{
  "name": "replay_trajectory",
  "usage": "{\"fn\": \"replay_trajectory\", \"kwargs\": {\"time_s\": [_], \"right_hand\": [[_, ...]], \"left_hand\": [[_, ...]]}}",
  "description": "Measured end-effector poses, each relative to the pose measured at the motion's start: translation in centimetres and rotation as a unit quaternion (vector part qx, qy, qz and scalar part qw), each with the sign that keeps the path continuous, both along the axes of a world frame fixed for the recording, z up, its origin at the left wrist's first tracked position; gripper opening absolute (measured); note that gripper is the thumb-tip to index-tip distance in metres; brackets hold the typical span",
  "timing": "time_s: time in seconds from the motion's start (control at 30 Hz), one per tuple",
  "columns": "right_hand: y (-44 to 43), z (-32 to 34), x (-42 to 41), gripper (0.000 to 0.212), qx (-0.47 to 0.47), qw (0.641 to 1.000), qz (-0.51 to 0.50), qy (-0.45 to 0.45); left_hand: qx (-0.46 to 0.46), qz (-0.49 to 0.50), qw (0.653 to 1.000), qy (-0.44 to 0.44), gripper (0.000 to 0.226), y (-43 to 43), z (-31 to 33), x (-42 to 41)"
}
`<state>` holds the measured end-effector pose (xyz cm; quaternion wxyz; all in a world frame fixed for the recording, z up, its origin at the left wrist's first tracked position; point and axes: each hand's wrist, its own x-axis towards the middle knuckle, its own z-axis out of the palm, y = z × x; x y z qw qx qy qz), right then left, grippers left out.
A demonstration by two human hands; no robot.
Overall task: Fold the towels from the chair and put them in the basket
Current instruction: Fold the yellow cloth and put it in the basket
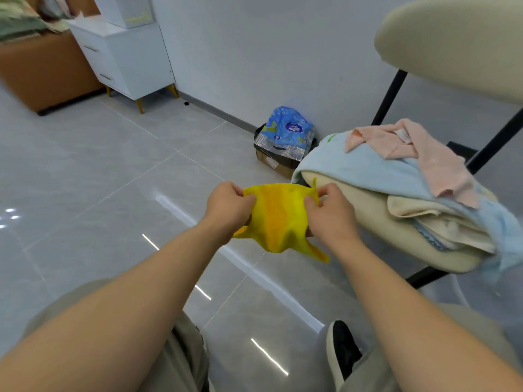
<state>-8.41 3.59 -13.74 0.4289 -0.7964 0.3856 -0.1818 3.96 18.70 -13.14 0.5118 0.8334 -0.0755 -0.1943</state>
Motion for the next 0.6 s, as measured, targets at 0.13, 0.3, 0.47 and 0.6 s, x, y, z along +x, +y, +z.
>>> {"fn": "replay_trajectory", "kwargs": {"time_s": [0.13,0.3,0.47,0.6], "right_hand": [[2.4,-0.6,0.4,0.022,0.025,0.998,0.062,-0.008],[2.8,-0.7,0.6,0.020,0.110,0.990,0.071,-0.057],[2.5,-0.2,0.4,0.014,0.189,0.970,0.124,-0.088],[2.4,0.6,0.3,0.035,0.263,0.951,0.109,-0.120]], "left_hand": [[0.005,-0.054,0.999,-0.004,0.019,-1.0,-0.5,-1.8],[0.010,-0.102,0.994,-0.022,0.027,-1.5,-0.7,-2.3],[-0.003,-0.121,0.992,-0.034,0.029,-1.3,-0.3,-2.3],[-0.047,-0.135,0.990,0.000,0.039,-1.0,0.5,-2.4]]}}
